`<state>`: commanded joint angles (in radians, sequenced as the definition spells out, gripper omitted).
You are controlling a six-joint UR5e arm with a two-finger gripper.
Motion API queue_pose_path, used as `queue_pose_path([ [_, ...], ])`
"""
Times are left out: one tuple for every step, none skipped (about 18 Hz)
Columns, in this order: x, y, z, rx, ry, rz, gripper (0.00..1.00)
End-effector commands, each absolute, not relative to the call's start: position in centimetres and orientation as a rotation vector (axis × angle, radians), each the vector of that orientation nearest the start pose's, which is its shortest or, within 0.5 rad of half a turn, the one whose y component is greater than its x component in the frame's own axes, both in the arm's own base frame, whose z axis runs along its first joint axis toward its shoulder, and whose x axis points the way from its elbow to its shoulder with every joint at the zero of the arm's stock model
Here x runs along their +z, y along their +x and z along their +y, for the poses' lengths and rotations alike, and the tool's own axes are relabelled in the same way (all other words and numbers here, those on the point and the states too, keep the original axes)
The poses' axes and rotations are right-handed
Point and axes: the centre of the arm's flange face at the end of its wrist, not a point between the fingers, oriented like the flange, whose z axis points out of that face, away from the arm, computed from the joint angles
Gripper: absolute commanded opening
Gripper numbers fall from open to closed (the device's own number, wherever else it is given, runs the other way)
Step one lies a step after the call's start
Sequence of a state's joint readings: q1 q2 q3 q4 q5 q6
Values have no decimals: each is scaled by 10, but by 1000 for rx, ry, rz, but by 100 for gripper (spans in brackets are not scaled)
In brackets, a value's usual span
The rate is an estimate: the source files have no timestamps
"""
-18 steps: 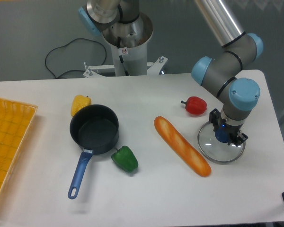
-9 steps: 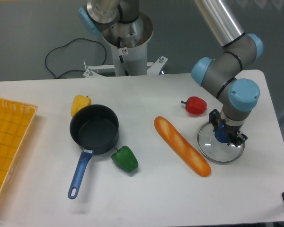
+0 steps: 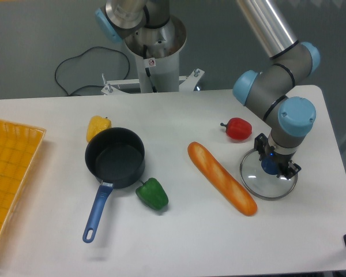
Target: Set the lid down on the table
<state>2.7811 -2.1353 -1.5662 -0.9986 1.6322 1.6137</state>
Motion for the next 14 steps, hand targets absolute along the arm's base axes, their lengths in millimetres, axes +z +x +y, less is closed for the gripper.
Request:
queue_pose_path([
  [215, -573, 352, 33, -3136, 638, 99],
  [216, -573, 352, 35, -3136, 638, 100],
  [216, -573, 352, 35, -3135, 635, 100],
  [216, -573, 352, 32, -3135, 636, 100],
  [217, -573, 352, 37, -3134, 635, 100],
  [221, -573, 352, 47, -3133, 640, 100],
  [227, -572, 353, 61, -3130, 641, 100],
  [238, -572, 354, 87, -3124, 649, 100],
  [246, -568, 358, 109, -3119, 650, 100],
  [255, -564, 369, 134, -3111, 680, 100],
  [265, -558, 377, 159, -3102, 709, 100],
  [272, -554, 380, 173, -3095, 722, 100],
  [275, -550, 382, 172, -3090, 729, 100],
  [282, -544, 386, 186, -3084, 742, 100],
])
